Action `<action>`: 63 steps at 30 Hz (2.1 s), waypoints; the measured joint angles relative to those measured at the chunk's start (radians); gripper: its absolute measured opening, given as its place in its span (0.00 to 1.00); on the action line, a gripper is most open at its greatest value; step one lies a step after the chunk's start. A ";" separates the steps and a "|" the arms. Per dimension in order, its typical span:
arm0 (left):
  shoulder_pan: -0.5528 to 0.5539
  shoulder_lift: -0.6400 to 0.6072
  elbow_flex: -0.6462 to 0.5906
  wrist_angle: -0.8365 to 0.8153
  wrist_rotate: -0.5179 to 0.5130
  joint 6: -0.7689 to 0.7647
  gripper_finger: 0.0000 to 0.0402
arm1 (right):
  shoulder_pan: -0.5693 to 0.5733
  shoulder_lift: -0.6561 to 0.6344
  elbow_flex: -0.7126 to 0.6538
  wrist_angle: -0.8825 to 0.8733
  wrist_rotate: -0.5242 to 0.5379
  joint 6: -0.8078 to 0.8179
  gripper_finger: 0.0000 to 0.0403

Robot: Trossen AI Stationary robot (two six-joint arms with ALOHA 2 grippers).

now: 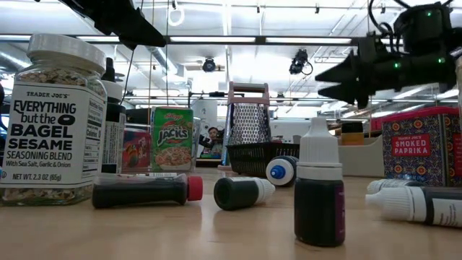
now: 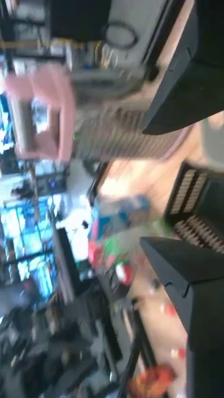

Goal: Pick & Place Kitchen Items
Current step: Put the white seasoning bottle into the gray bin

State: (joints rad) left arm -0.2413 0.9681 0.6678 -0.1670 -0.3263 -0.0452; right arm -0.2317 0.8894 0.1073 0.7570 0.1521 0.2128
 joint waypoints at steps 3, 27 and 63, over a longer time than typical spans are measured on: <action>0.000 0.000 0.000 0.000 0.005 -0.002 0.22 | 0.057 0.000 0.061 -0.024 -0.005 -0.023 0.72; -0.289 -0.002 0.027 -0.011 0.099 -0.087 0.40 | 0.365 0.078 0.357 -0.340 -0.063 -0.144 0.71; -0.504 0.386 0.032 0.208 -0.157 -0.417 0.51 | 0.379 0.351 0.358 -0.158 -0.082 -0.123 0.71</action>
State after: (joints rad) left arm -0.7452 1.3540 0.7002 0.0409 -0.4833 -0.4622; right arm 0.1474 1.2400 0.4656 0.5987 0.0704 0.0895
